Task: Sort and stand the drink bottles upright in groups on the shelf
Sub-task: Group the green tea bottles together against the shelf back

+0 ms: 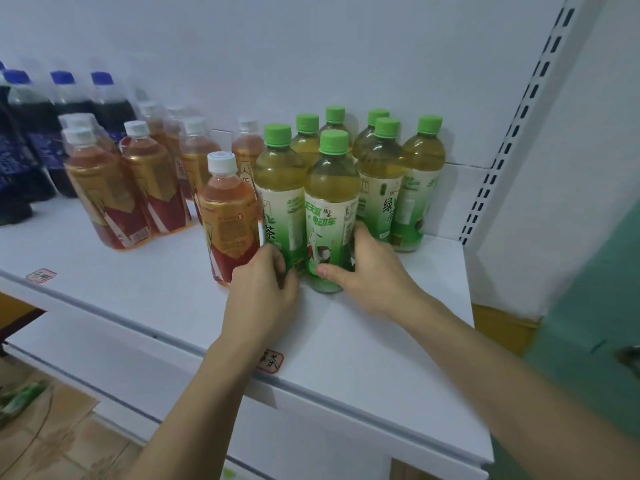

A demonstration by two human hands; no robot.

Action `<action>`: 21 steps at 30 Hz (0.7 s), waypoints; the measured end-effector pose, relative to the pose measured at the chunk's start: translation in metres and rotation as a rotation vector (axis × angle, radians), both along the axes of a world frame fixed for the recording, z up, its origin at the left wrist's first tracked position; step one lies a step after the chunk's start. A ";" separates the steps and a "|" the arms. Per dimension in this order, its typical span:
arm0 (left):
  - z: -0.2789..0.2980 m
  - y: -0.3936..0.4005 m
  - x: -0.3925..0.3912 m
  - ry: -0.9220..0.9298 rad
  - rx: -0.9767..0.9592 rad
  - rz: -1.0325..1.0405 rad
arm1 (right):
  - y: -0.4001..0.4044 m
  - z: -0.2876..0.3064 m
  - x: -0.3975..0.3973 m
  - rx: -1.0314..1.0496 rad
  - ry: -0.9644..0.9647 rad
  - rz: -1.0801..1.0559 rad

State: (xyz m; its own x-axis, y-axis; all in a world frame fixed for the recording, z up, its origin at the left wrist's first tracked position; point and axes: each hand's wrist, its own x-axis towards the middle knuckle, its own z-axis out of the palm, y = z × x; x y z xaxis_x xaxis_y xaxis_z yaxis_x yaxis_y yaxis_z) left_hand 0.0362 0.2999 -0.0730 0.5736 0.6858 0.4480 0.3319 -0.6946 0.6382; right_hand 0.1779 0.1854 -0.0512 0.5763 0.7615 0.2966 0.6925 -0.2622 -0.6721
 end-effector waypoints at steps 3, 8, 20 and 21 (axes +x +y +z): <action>0.004 -0.001 -0.004 0.024 -0.051 -0.104 | 0.009 0.000 -0.002 -0.002 -0.005 -0.024; 0.013 -0.008 -0.009 0.160 -0.007 -0.273 | -0.002 0.004 -0.003 0.000 0.036 -0.031; 0.030 -0.075 0.087 0.474 0.138 -0.641 | -0.009 0.145 0.090 0.008 -0.541 -0.126; 0.028 -0.076 0.094 0.493 0.135 -0.617 | 0.000 0.150 0.093 -0.093 -0.547 -0.065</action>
